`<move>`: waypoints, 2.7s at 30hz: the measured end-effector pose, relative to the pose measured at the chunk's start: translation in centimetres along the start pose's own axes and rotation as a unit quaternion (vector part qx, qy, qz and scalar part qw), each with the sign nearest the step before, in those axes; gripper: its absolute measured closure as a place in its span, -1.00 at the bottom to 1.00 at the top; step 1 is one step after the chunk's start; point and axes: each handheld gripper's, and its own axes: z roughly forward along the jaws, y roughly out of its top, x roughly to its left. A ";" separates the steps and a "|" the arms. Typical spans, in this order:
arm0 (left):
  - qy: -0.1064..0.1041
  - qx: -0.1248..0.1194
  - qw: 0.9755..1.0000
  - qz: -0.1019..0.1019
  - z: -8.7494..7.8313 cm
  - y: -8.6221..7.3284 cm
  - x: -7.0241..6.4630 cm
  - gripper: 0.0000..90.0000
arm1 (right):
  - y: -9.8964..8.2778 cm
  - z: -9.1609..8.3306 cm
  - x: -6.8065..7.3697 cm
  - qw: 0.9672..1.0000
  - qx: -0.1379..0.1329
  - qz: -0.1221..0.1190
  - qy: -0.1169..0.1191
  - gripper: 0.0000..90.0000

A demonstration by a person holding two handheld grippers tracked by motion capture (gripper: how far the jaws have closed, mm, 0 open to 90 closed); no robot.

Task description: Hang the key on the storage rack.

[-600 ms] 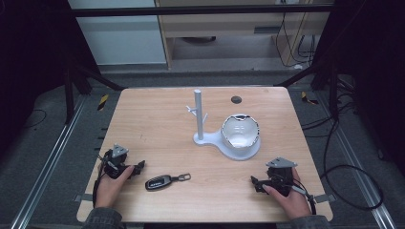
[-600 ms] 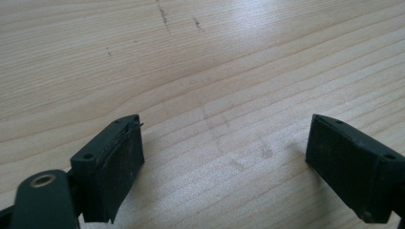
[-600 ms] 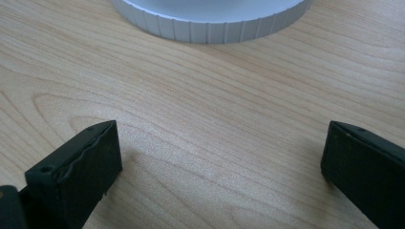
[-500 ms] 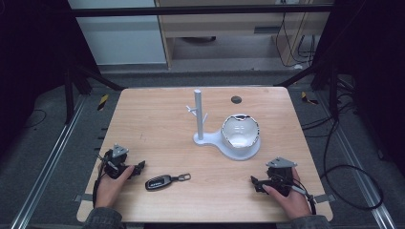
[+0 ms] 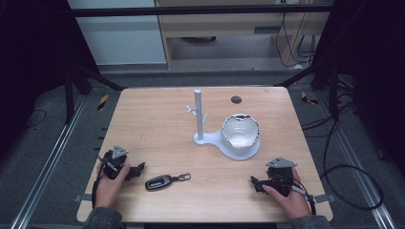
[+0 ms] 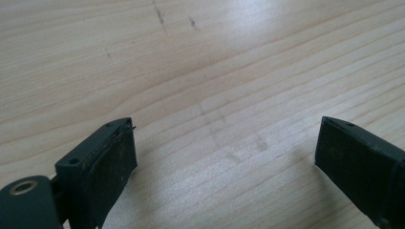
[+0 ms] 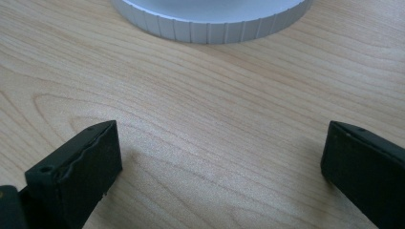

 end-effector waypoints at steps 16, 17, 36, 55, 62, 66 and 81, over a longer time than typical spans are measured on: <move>-0.044 -0.043 0.997 0.044 -2.5 2.4 -3.6 -0.87 | 0.0 0.0 0.0 1.000 0.000 0.001 0.001 -0.99; -0.049 -0.040 0.997 0.051 -2.7 2.8 -4.0 -0.87 | 0.0 0.0 0.0 1.000 0.000 0.001 0.001 -0.99; -0.108 0.075 0.976 0.176 -3.5 8.8 -10.9 -0.87 | 0.0 0.0 -0.1 1.000 0.000 -0.001 0.002 -0.99; -0.160 0.234 0.910 0.304 -0.6 10.4 -15.7 -0.71 | -0.1 -0.1 0.0 1.000 0.000 0.002 -0.002 -0.99; -0.155 0.267 0.895 0.322 0.4 10.4 -16.0 -0.52 | -0.1 -0.1 -0.1 1.000 0.000 -0.001 -0.001 -0.99; -0.153 0.287 0.886 0.331 0.9 10.2 -16.4 -0.40 | -0.1 -0.1 -0.1 1.000 0.000 -0.001 -0.001 -0.99; -0.159 0.337 0.854 0.363 2.7 10.1 -17.1 0.27 | -0.1 -0.1 -0.1 1.000 0.000 0.000 -0.001 -0.99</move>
